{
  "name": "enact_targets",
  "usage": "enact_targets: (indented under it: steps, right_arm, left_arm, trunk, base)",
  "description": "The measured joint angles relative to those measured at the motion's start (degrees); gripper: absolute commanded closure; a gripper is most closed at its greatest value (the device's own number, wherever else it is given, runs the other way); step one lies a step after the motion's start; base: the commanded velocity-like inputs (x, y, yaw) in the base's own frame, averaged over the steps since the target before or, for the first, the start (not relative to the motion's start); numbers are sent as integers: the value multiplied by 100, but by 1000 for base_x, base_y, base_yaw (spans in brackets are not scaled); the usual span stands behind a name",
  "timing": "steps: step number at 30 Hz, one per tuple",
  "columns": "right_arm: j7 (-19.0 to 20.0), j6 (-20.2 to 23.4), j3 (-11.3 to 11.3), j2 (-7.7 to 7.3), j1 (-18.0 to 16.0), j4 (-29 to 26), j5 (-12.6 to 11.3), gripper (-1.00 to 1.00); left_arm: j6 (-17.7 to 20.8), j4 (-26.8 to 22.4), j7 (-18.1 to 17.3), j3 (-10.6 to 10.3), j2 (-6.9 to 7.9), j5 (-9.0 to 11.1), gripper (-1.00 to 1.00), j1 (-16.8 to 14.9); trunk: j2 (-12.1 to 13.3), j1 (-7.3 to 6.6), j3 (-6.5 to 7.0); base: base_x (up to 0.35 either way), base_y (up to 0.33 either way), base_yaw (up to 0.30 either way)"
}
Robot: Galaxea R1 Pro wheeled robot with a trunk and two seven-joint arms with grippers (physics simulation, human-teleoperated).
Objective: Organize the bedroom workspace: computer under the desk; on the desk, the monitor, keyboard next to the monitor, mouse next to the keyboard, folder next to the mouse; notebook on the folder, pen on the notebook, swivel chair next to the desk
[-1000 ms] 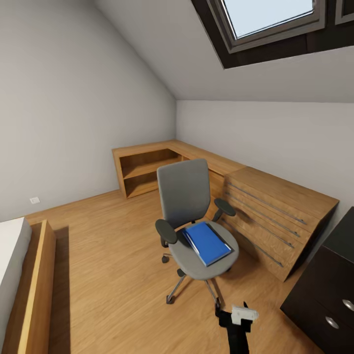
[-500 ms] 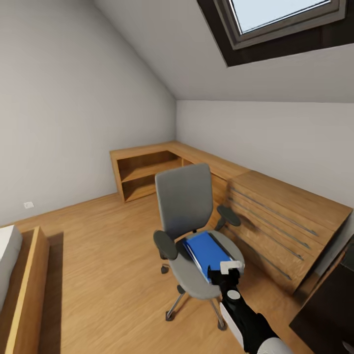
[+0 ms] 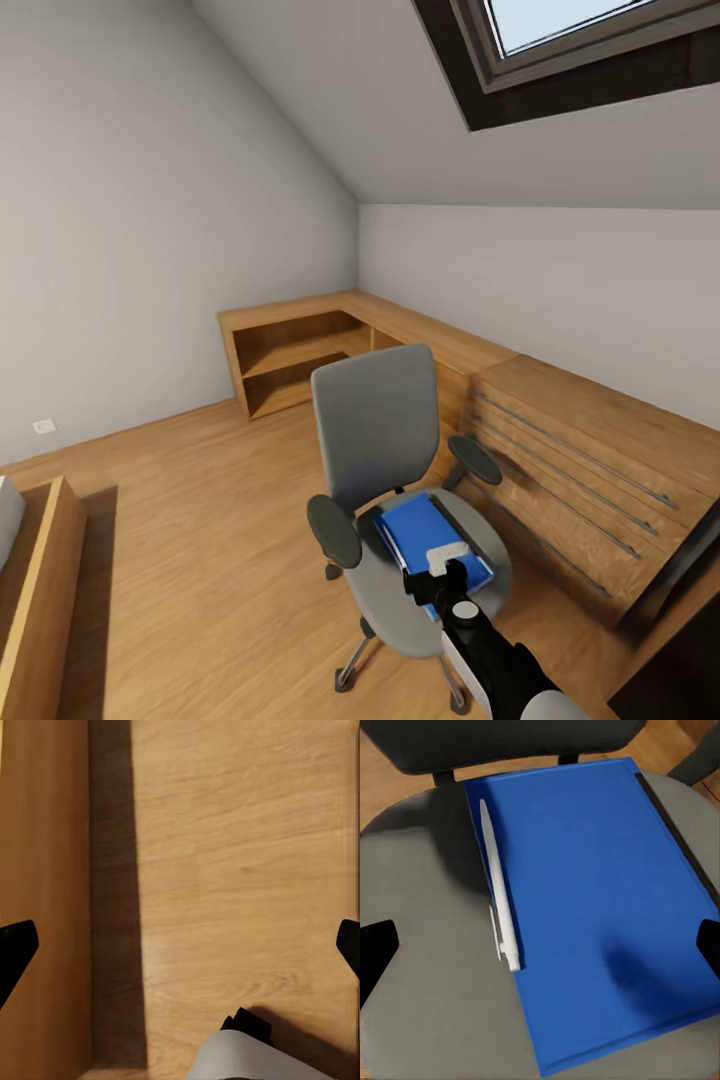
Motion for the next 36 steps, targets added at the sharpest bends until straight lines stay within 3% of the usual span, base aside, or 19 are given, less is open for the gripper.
enact_targets:
  steps: [2, 3, 10, 15, 20, 26, 36]
  right_arm:
    - [9, 50, 15, 29, 0, 3, 1, -100]
    - [16, 86, 41, 89, 0, 6, 7, -100]
    - [-13, 82, 432, 114, 0, 2, -5, -100]
    - [-21, 65, 485, 115, 0, -3, -24, -100]
    - [-24, 54, 497, 119, 0, -13, -29, -100]
    - [-32, -101, 499, 115, 1, -17, -29, -100]
    - [-31, -202, 500, 107, 1, -14, -8, -100]
  left_arm:
    - [2, -255, 2, 3, 3, -5, -100, 0]
    - [15, -761, 13, 26, 34, -3, -100, -2]
    - [21, -1477, 21, 43, 126, 40, -100, 14]
    - [40, -2265, 21, 37, 327, 79, -100, 335]
    - [63, -2913, 23, 31, 451, 315, -100, 687]
    - [77, -3100, 26, 29, 539, 533, -100, 790]
    - [87, -3095, 33, 20, 533, 560, -100, 802]
  trunk:
    - [0, 0, 0]
    - [-38, 22, -16]
    - [-319, 176, -143]
    - [-520, 285, -233]
    - [-721, 395, -323]
    - [-961, 527, -431]
    - [-1363, 747, -610]
  base:
    - [10, 0, 0]
    - [3, 0, 0]
    - [0, 0, 0]
    - [0, 0, 0]
    - [0, 0, 0]
    - [0, 0, 44]
    - [0, 0, 32]
